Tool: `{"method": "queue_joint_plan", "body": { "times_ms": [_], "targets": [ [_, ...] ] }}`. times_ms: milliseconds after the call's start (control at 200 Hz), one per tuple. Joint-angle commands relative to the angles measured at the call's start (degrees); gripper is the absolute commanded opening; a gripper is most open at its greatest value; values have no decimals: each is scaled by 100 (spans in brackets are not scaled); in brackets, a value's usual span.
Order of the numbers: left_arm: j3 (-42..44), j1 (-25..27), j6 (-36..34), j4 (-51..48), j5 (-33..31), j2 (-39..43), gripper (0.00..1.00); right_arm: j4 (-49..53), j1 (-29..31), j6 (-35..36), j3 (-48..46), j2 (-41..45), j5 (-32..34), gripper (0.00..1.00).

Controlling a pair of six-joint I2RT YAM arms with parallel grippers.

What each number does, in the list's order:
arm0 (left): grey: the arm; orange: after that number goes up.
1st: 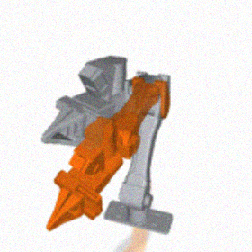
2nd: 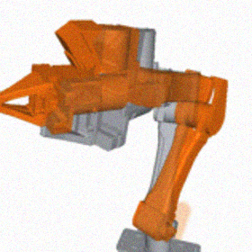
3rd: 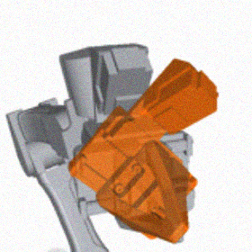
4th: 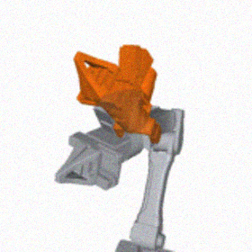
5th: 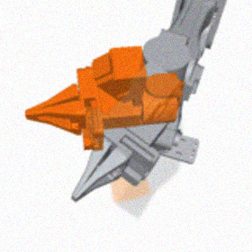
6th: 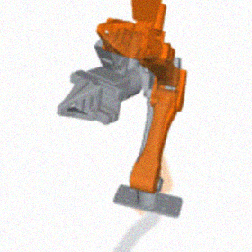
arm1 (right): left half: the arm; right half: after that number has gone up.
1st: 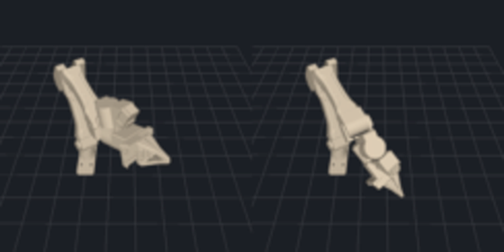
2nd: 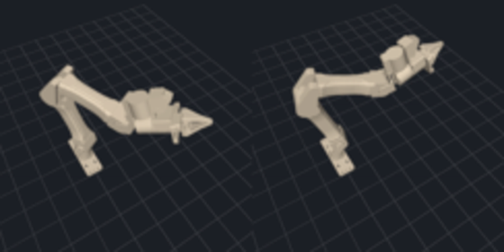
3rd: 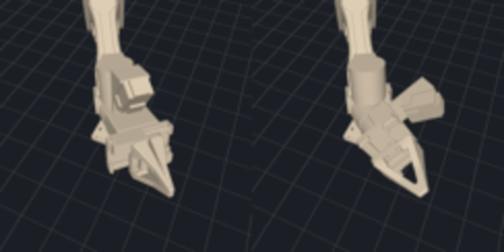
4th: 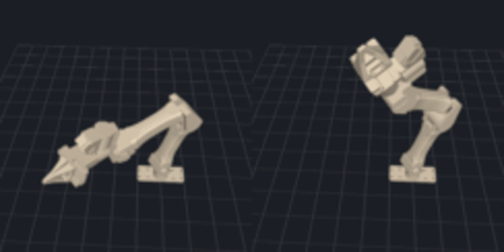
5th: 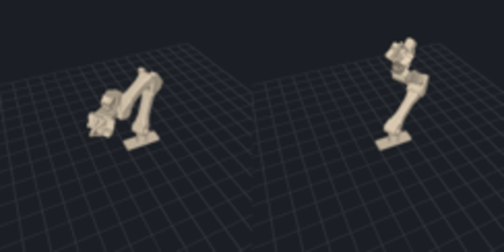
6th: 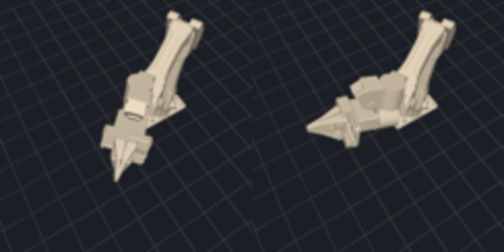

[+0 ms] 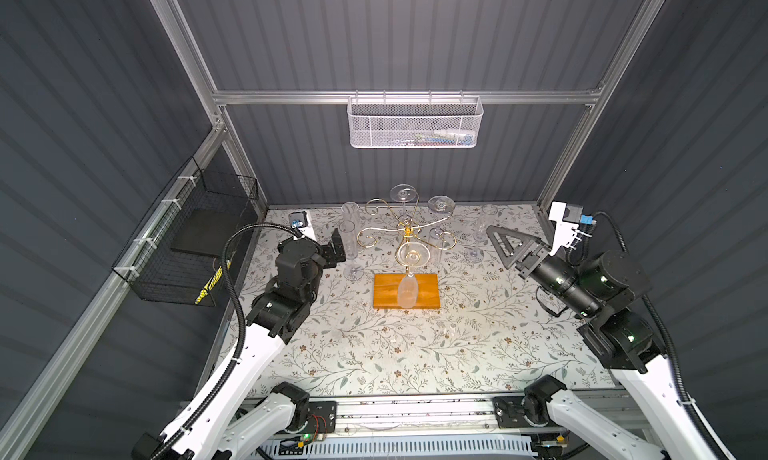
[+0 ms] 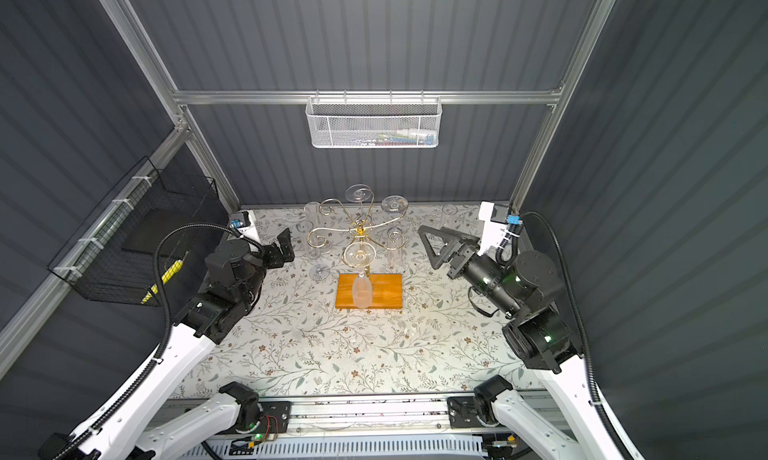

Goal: Take the wine glass off the wine glass rack
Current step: 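Move the right gripper to the base of an upside-down wine glass on the rack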

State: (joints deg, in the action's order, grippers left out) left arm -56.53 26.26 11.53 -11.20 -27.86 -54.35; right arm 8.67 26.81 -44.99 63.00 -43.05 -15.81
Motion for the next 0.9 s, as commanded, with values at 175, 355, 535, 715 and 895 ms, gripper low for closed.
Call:
{"method": "queue_joint_plan", "body": {
  "times_ms": [175, 355, 535, 715, 895],
  "targets": [
    [-289, 28, 88, -674, -30, 296, 100, 589, 874, -1391, -224, -133, 549, 98],
    [-218, 28, 33, -723, -53, 428, 100, 483, 1671, -1799, -407, -491, 930, 88],
    [-177, 28, -19, -797, -148, 584, 100, 103, 1979, -2169, -438, -883, 996, 76],
    [-112, 28, -122, -741, -226, 672, 100, -192, 2008, -2434, -335, -1238, 856, 62],
    [-84, 28, -118, -769, -267, 744, 100, -279, 2014, -2695, -306, -1439, 876, 52]
  ]
}}
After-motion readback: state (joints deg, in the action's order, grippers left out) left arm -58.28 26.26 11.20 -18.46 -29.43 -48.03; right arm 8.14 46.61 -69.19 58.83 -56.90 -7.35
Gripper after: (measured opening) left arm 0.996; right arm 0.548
